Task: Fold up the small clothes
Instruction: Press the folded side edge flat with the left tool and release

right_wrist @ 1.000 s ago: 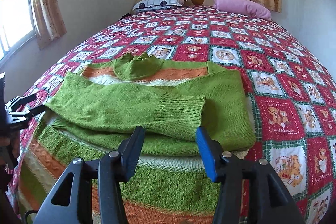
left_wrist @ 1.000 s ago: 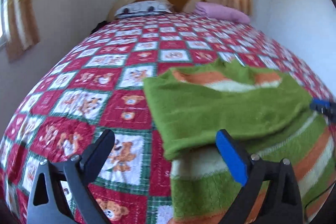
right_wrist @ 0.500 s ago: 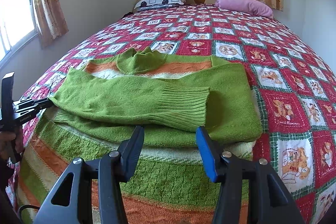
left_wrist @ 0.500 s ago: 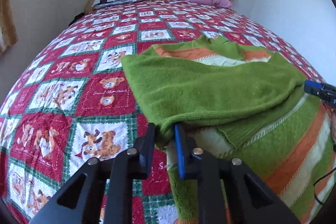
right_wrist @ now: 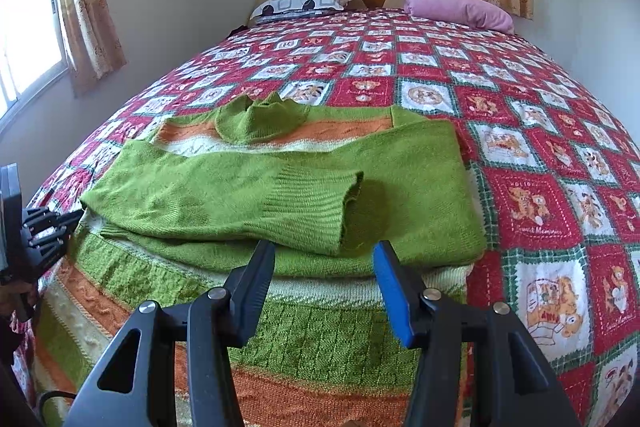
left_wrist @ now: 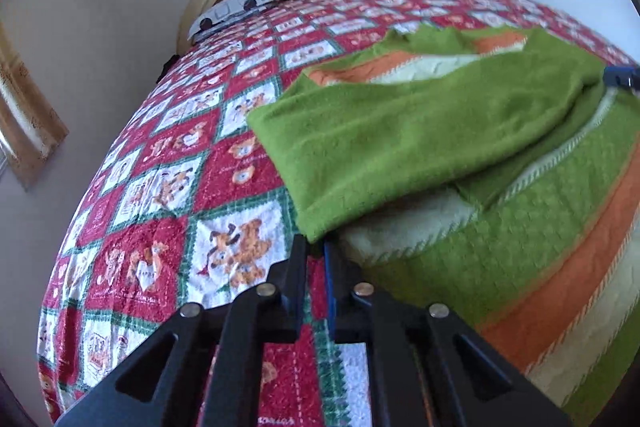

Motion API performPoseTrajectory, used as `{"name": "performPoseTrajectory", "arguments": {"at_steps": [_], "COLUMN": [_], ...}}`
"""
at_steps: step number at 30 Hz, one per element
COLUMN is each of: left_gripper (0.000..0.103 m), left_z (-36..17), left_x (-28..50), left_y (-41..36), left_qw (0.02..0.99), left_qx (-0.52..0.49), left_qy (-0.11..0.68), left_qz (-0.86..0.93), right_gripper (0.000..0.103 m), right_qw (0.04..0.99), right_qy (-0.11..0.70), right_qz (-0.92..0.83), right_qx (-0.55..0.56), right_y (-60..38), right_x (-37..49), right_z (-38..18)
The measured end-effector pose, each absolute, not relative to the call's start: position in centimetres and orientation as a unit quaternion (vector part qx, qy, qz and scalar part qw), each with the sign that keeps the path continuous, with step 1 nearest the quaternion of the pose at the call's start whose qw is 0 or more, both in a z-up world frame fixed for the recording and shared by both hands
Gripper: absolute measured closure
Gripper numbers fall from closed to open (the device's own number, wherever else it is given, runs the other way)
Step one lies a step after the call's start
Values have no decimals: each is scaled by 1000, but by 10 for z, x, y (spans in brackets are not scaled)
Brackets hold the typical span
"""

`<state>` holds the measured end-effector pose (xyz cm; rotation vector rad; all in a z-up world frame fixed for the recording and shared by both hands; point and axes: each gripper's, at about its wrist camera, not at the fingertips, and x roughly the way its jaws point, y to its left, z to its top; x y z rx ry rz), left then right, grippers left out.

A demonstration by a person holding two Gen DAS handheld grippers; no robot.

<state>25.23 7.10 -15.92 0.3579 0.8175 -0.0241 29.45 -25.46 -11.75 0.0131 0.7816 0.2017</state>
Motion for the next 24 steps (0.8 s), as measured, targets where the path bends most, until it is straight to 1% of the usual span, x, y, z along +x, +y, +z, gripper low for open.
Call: {"name": "performPoseTrajectory", "arguments": {"at_steps": [2,4,6,7,8,9,10,11,13,14,16,18,22,24], "left_gripper": [93,87,87,83,71,63,47,39,39,39,39,38,38,36], "left_z": [-162,-156,-143,-132,-125,-118,-110,-107,-107,-113,-130,-151,-156,-159], "left_x": [245,238,233,231,233,235,239,245,259,269,283,287,271,269], "left_y": [74,79,87,91,94,97,99,99,98,94,88,82,76,72], "left_qw": [899,903,916,925,931,936,943,946,948,945,930,911,912,913], "left_qx": [185,183,168,152,142,130,112,101,83,84,98,112,117,129], "left_qy": [396,388,365,347,337,326,311,306,304,315,353,396,391,386], "left_qz": [-10,-5,12,17,25,35,44,45,43,39,40,33,23,29], "right_gripper": [51,51,51,51,51,50,51,51,51,51,51,51,51,50], "right_qw": [921,922,922,921,919,916,915,911,901,895,883,888,888,886], "right_qy": [375,371,369,369,373,375,376,382,400,416,441,428,427,429], "right_qz": [103,110,116,121,131,140,146,156,165,164,158,163,156,150], "right_qx": [7,6,3,2,4,5,3,-1,-1,-6,-25,-43,-68,-89], "right_y": [-253,-247,-240,-236,-229,-224,-221,-215,-210,-209,-212,-214,-212,-207], "right_x": [296,301,306,309,314,318,320,324,330,332,330,322,313,314], "right_z": [-111,-107,-104,-103,-103,-103,-104,-107,-116,-123,-139,-142,-145,-146]}}
